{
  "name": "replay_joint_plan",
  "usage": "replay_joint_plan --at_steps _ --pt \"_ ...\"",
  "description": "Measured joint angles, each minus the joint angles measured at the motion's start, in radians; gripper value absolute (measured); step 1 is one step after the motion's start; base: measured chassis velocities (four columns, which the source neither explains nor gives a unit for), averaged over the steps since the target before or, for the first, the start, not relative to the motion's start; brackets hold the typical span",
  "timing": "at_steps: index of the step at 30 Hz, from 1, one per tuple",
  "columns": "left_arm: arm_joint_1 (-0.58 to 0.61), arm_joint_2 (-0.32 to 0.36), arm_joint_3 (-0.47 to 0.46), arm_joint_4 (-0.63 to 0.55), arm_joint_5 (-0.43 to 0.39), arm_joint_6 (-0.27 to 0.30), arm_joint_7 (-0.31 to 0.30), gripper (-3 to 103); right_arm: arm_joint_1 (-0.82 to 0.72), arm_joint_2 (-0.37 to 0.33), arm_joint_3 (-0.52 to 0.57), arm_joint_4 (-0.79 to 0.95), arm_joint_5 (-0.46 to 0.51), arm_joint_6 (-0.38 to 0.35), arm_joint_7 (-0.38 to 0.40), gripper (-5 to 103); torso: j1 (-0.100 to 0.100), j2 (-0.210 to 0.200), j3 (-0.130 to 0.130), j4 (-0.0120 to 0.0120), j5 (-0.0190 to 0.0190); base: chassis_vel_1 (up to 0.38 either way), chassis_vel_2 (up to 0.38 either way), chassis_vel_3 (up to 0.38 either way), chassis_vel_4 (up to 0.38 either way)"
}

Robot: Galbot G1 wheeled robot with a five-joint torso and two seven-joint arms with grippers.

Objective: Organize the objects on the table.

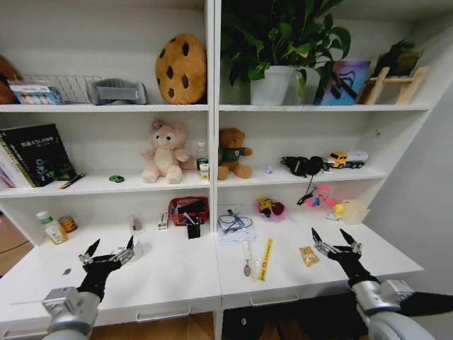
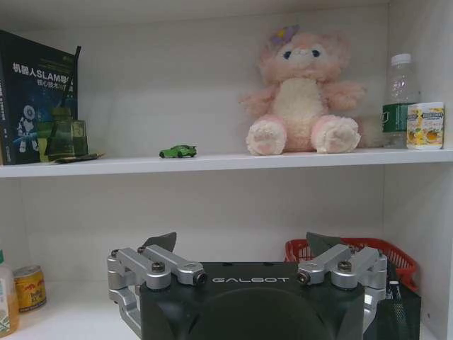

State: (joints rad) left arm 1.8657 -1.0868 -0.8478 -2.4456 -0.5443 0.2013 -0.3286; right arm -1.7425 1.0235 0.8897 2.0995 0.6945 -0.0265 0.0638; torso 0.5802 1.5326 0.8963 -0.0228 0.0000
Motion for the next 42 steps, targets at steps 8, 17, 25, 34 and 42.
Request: replay_joint_plan --at_steps 8,17,25,34,42 --pt "0.0 0.0 0.0 0.0 0.0 0.0 0.0 100 0.123 -0.027 -0.074 -0.171 -0.067 -0.009 0.02 100 0.0 0.0 0.0 0.0001 0.0001 0.0 0.0 0.0 0.0" --pt "0.0 0.0 0.0 0.0 0.0 0.0 0.0 100 0.22 -0.059 -0.129 -0.309 -0.064 -0.055 0.024 100 0.0 0.0 0.0 0.0001 0.0003 0.0 0.0 0.0 0.0" --pt "0.0 0.0 0.0 0.0 0.0 0.0 0.0 100 0.295 -0.085 -0.215 -0.407 -0.043 -0.122 -0.03 90 0.0 0.0 0.0 0.0002 -0.0002 0.0 0.0 0.0 0.0" --pt "0.0 0.0 0.0 0.0 0.0 0.0 0.0 100 0.386 -0.099 -0.303 -0.526 -0.108 -0.114 -0.058 58 0.0 0.0 0.0 0.0001 0.0 0.0 0.0 0.0 0.0" --pt "0.0 0.0 0.0 0.0 0.0 0.0 0.0 100 0.41 -0.099 -0.329 -0.535 -0.11 -0.123 -0.057 32 0.0 0.0 0.0 0.0002 0.0 0.0 0.0 0.0 0.0"
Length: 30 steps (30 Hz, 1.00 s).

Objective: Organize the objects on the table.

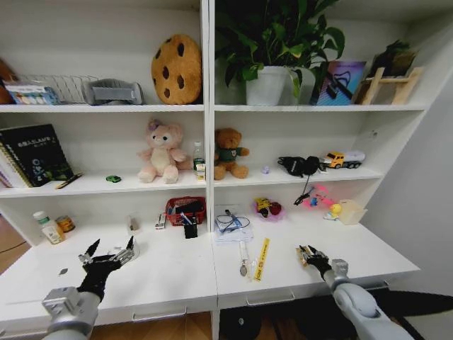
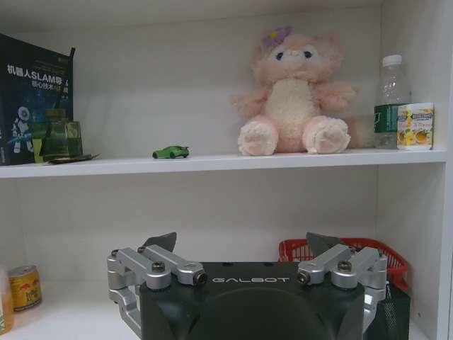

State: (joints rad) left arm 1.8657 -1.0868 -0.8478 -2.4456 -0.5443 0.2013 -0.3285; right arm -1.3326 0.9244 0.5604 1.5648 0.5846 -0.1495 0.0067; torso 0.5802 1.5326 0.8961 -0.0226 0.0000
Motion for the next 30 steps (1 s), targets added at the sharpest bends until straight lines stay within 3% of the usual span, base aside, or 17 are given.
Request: replay_joint_plan --at_steps 1,4,7,12,16,18,24,26,30 --pt "0.0 0.0 0.0 0.0 0.0 0.0 0.0 100 0.0 0.0 0.0 0.0 0.0 0.0 0.0 32 0.0 0.0 0.0 0.0 0.0 0.0 0.0 0.0 0.0" --pt "0.0 0.0 0.0 0.0 0.0 0.0 0.0 100 -0.005 -0.002 0.002 0.007 0.007 0.0 -0.002 10 0.0 0.0 0.0 -0.0001 0.0 0.0 0.0 0.0 0.0" --pt "0.0 0.0 0.0 0.0 0.0 0.0 0.0 100 -0.004 -0.002 0.005 0.011 0.024 0.012 -0.007 2 0.0 0.0 0.0 -0.0001 0.0001 0.0 0.0 0.0 0.0" --pt "0.0 0.0 0.0 0.0 0.0 0.0 0.0 100 0.077 -0.003 -0.002 -0.013 0.002 0.081 -0.013 0 0.0 0.0 0.0 -0.0004 0.0 0.0 0.0 0.0 0.0" --pt "0.0 0.0 0.0 0.0 0.0 0.0 0.0 100 0.17 -0.012 -0.043 -0.046 0.01 0.079 -0.008 0 0.0 0.0 0.0 -0.0001 -0.0001 0.0 0.0 0.0 0.0" --pt "0.0 0.0 0.0 0.0 0.0 0.0 0.0 100 0.322 -0.017 -0.141 -0.126 0.028 0.078 -0.006 0 0.0 0.0 0.0 0.0003 -0.0001 0.0 0.0 0.0 0.0" --pt "0.0 0.0 0.0 0.0 0.0 0.0 0.0 100 0.479 -0.003 -0.254 -0.23 0.051 0.077 -0.012 0 0.0 0.0 0.0 0.0 0.0003 0.0 0.0 0.0 0.0" --pt "0.0 0.0 0.0 0.0 0.0 0.0 -0.001 100 0.645 0.035 -0.345 -0.371 0.037 0.09 -0.03 0 0.0 0.0 0.0 0.0005 -0.0003 0.0 0.0 0.0 0.0" --pt "0.0 0.0 0.0 0.0 0.0 0.0 0.0 100 0.742 0.077 -0.386 -0.48 0.024 0.094 -0.037 0 0.0 0.0 0.0 0.0003 -0.0004 0.0 0.0 0.0 0.0"
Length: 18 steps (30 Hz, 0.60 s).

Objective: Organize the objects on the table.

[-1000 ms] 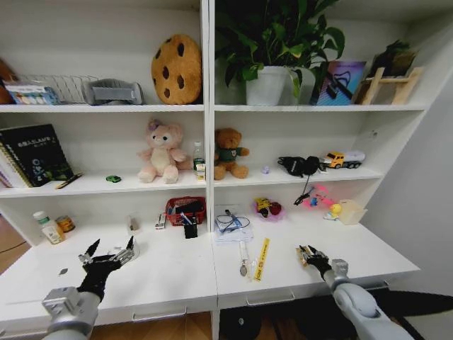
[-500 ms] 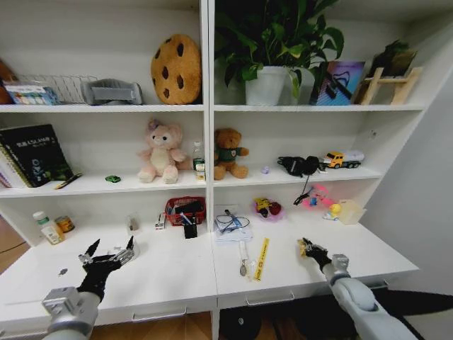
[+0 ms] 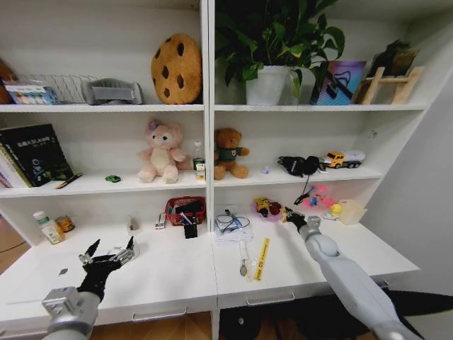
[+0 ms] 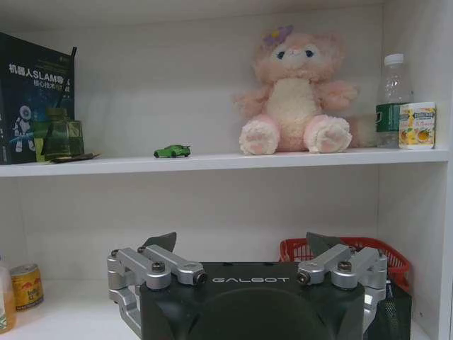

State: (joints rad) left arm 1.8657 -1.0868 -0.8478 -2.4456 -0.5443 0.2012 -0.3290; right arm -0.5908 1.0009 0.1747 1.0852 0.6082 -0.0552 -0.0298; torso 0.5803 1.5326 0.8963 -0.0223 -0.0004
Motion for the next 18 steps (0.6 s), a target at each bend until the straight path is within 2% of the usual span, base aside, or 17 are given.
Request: replay_joint_plan --at_steps 9,18 --pt "0.0 0.0 0.0 0.0 0.0 0.0 0.0 100 0.13 0.136 -0.01 -0.237 -0.066 0.058 -0.03 0 0.0 0.0 0.0 -0.0002 0.0006 0.0 0.0 0.0 0.0" --pt "0.0 0.0 0.0 0.0 0.0 0.0 0.0 100 0.179 0.176 0.02 -0.344 -0.098 0.086 -0.047 0 0.0 0.0 0.0 -0.0003 0.0003 0.0 0.0 0.0 0.0"
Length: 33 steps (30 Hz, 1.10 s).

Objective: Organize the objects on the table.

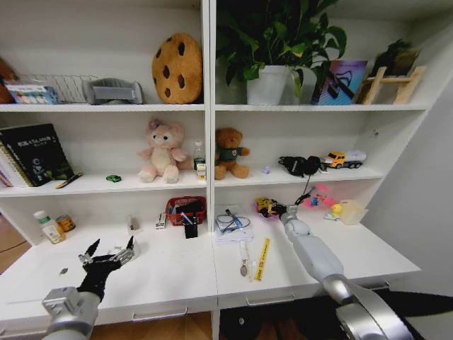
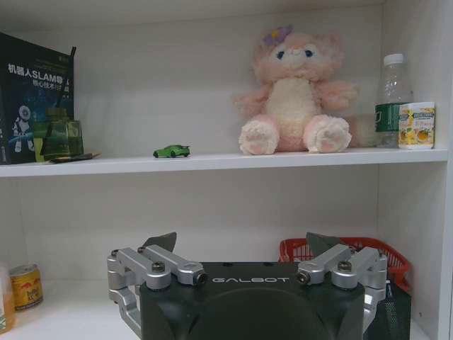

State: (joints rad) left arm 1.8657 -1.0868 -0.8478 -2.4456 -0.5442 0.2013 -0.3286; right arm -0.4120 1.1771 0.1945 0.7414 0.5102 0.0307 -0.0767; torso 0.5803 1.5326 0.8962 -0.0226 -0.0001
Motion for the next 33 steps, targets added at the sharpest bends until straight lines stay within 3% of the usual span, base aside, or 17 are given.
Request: replay_joint_plan --at_steps 5,6,10,11,13,15,19,22,24,25,27,28,30,33 --pt "0.0 0.0 0.0 0.0 0.0 0.0 0.0 100 0.018 0.015 0.018 -0.061 -0.057 0.02 0.005 3 0.0 0.0 0.0 -0.0001 0.0002 0.0 0.0 0.0 0.0" --pt "0.0 0.0 0.0 0.0 0.0 0.0 0.0 100 0.018 0.018 0.023 -0.065 -0.058 0.021 0.008 14 0.0 0.0 0.0 -0.0001 0.0002 0.0 0.0 0.0 0.0" --pt "0.0 0.0 0.0 0.0 0.0 0.0 0.0 100 0.013 0.019 0.027 -0.07 -0.057 0.026 0.008 20 0.0 0.0 0.0 0.0 0.0001 0.0 0.0 0.0 0.0" --pt "0.0 0.0 0.0 0.0 0.0 0.0 0.0 100 0.004 0.017 0.029 -0.063 -0.054 0.03 0.008 31 0.0 0.0 0.0 0.0 0.0 0.0 0.0 0.0 0.0" --pt "0.0 0.0 0.0 0.0 0.0 0.0 0.0 100 -0.005 0.014 0.03 -0.051 -0.049 0.031 0.011 31 0.0 0.0 0.0 0.0001 0.0002 0.0 0.0 0.0 0.0" --pt "0.0 0.0 0.0 0.0 0.0 0.0 0.0 100 -0.076 -0.03 0.046 0.061 -0.071 0.038 0.043 47 0.0 0.0 0.0 0.0002 0.0003 0.0 0.0 0.0 0.0" --pt "0.0 0.0 0.0 0.0 0.0 0.0 0.0 100 -0.152 -0.096 0.072 0.186 -0.116 0.038 0.062 58 0.0 0.0 0.0 0.0 0.0005 0.0 0.0 0.0 0.0" --pt "0.0 0.0 0.0 0.0 0.0 0.0 0.0 100 -0.259 -0.172 0.09 0.362 -0.068 -0.024 0.091 69 0.0 0.0 0.0 -0.0003 -0.0004 0.0 0.0 0.0 0.0" --pt "0.0 0.0 0.0 0.0 0.0 0.0 0.001 100 -0.465 -0.247 0.146 0.633 0.004 -0.12 0.113 79 0.0 0.0 0.0 -0.0004 0.0007 0.0 0.0 0.0 0.0" --pt "0.0 0.0 0.0 0.0 0.0 0.0 0.001 100 -0.465 -0.247 0.146 0.633 0.004 -0.12 0.113 79 0.0 0.0 0.0 -0.0004 0.0007 0.0 0.0 0.0 0.0" --pt "0.0 0.0 0.0 0.0 0.0 0.0 0.0 100 -0.656 -0.282 0.217 0.846 0.042 -0.153 0.136 90 0.0 0.0 0.0 -0.0005 0.0001 0.0 0.0 0.0 0.0" --pt "0.0 0.0 0.0 0.0 0.0 0.0 0.0 100 -0.656 -0.282 0.217 0.846 0.042 -0.153 0.136 90 0.0 0.0 0.0 -0.0005 0.0001 0.0 0.0 0.0 0.0" --pt "0.0 0.0 0.0 0.0 0.0 0.0 0.0 100 -0.837 -0.287 0.271 1.033 0.043 -0.164 0.168 99 -0.001 0.0 0.0 -0.0004 0.0005 0.0 0.0 0.0 0.0" --pt "0.0 0.0 0.0 0.0 0.0 0.0 0.0 100 -0.952 -0.272 0.307 1.155 0.035 -0.17 0.211 100 0.0 0.0 0.0 -0.0002 0.0002 0.0 0.0 0.0 0.0"
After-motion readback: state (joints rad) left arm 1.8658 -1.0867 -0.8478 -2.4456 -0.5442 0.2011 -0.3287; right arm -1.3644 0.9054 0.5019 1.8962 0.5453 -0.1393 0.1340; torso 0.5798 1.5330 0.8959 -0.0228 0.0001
